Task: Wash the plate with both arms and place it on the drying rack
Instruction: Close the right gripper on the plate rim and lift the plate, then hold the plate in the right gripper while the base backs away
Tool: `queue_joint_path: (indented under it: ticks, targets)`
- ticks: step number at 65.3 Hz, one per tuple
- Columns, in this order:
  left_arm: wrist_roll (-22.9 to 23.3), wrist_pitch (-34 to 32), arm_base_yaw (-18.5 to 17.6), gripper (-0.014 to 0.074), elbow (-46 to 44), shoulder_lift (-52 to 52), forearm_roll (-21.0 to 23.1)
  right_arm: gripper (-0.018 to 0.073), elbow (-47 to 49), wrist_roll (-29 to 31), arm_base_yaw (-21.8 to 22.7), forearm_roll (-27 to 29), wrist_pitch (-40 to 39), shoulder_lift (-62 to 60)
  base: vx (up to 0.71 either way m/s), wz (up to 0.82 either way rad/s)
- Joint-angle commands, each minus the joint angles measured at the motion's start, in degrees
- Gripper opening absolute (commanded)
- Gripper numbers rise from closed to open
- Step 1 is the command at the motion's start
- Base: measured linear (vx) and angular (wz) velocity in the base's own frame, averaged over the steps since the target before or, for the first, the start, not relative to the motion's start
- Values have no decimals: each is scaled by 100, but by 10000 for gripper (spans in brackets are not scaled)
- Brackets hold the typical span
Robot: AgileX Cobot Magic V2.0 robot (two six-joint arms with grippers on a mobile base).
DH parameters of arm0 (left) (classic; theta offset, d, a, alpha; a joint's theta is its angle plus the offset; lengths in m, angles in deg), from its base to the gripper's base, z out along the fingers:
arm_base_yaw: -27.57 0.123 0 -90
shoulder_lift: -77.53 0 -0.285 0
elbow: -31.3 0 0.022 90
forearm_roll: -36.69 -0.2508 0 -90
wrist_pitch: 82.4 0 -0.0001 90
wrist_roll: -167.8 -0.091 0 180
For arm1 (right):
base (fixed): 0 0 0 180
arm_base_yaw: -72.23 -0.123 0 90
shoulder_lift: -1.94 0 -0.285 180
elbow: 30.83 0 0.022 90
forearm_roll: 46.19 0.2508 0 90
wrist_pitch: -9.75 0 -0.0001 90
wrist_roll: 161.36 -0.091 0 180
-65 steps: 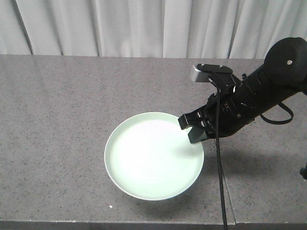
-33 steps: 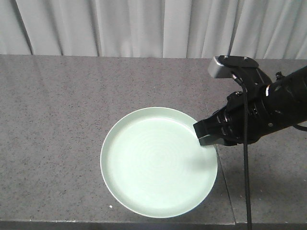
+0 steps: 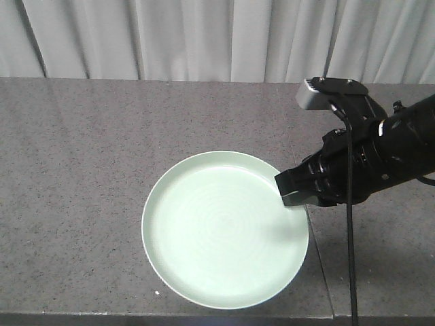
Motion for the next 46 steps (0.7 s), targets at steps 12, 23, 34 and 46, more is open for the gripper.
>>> queue_joint_path:
  ticks: [12,23,34,46]
  targets:
    - [37,-411,-41,-7,-146,-84,8,-4,132,39,-11,173,-201,-180,0,0]
    - [37,-411,-41,-7,-146,-84,8,-4,132,39,-11,172,-201,-180,-1,3]
    - [37,-411,-41,-7,-146,-84,8,-4,132,39,-11,172,-201,-180,-4,15]
    - [37,-411,-41,-7,-146,-84,8,-4,132,39,-11,172,-201,-180,-6,23]
